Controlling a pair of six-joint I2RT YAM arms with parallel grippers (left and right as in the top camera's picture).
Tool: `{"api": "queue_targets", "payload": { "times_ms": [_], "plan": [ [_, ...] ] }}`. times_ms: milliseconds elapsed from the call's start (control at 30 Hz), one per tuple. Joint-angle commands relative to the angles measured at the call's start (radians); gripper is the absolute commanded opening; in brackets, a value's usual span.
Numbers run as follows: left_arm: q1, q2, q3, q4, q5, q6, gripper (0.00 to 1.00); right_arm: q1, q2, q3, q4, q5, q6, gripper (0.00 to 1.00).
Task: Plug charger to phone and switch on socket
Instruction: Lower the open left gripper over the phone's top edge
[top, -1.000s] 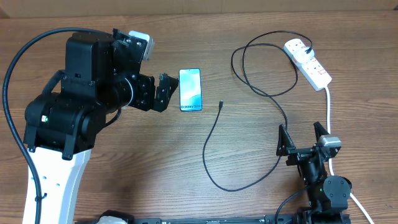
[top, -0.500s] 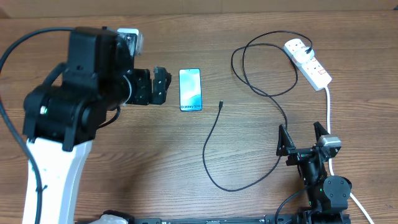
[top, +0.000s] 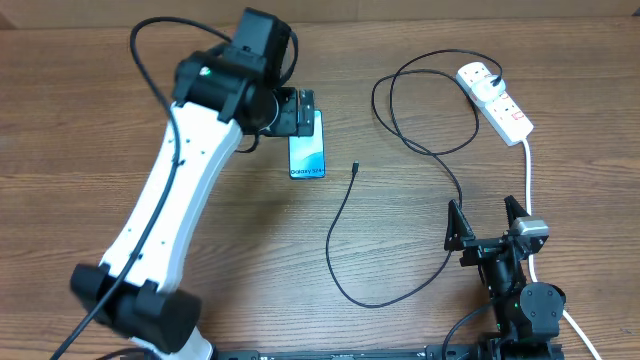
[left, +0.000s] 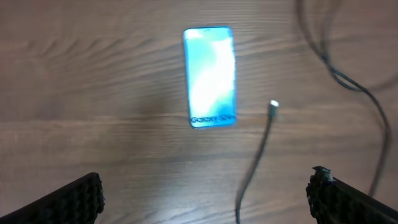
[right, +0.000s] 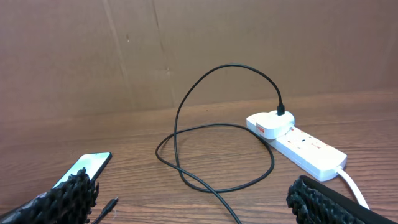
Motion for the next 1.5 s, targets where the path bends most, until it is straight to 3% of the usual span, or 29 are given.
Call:
{"api": "queue_targets", "payload": {
  "times_ms": [0, 433, 1467],
  "plan": [
    [-0.009, 0.066, 0.015, 0.009, -0.095, -0.19, 1.0, -0.001, -0.011, -0.01, 0.004, 0.008, -0.004, 1.0],
    [-0.022, 0.206, 0.014, 0.054, -0.086, -0.19, 1.0, -0.001, -0.011, -0.01, 0.004, 0.008, -0.004, 1.0],
    [-0.022, 0.208, 0.014, 0.088, -0.087, -0.19, 1.0, -0.001, -0.011, -0.01, 0.004, 0.008, -0.004, 1.0]
  ]
}}
